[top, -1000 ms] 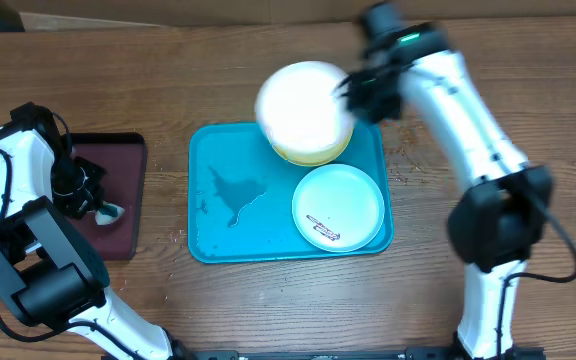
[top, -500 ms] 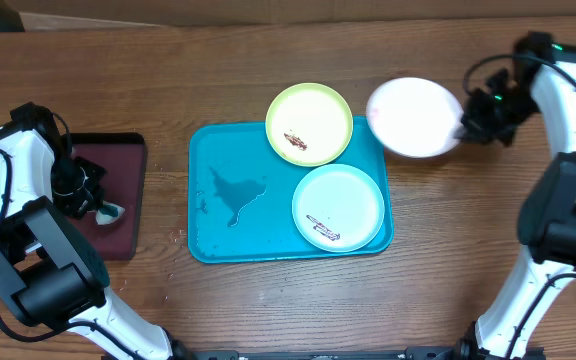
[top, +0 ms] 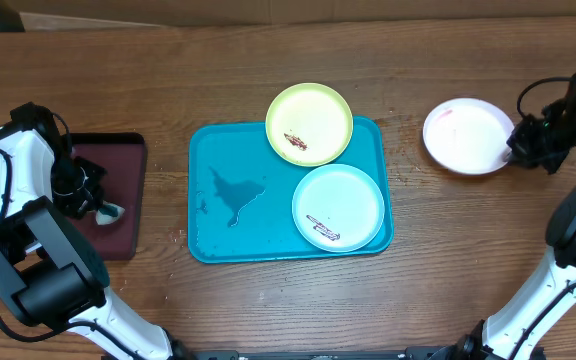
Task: Clean dirty plates on tray and stack at the side
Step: 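Lower the white plate onto the table right of the tray and release, then move the right gripper to the yellow plate rim and grip it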
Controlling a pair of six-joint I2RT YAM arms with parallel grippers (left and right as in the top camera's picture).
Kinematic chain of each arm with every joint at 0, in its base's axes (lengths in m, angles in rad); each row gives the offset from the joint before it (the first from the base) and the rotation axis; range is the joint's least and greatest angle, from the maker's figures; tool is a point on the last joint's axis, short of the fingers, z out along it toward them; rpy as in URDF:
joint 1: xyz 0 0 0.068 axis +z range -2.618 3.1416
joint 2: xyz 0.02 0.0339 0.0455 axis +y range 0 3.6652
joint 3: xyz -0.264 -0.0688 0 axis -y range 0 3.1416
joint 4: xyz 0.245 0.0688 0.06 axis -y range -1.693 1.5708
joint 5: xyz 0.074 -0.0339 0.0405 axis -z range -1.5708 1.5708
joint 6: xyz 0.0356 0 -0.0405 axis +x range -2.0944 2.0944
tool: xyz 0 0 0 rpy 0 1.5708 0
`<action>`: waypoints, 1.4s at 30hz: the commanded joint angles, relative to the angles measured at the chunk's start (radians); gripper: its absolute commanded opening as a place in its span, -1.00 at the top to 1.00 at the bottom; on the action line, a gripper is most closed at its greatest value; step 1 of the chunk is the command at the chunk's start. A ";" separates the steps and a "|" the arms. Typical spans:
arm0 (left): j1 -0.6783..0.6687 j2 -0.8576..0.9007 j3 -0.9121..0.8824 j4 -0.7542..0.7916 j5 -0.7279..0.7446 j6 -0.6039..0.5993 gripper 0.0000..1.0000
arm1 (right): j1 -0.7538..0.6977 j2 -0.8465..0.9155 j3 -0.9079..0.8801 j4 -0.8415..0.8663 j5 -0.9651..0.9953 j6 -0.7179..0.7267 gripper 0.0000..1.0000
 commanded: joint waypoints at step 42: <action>-0.001 -0.018 -0.004 0.007 0.019 0.064 0.92 | 0.745 0.072 -0.012 0.713 0.167 -0.375 -0.68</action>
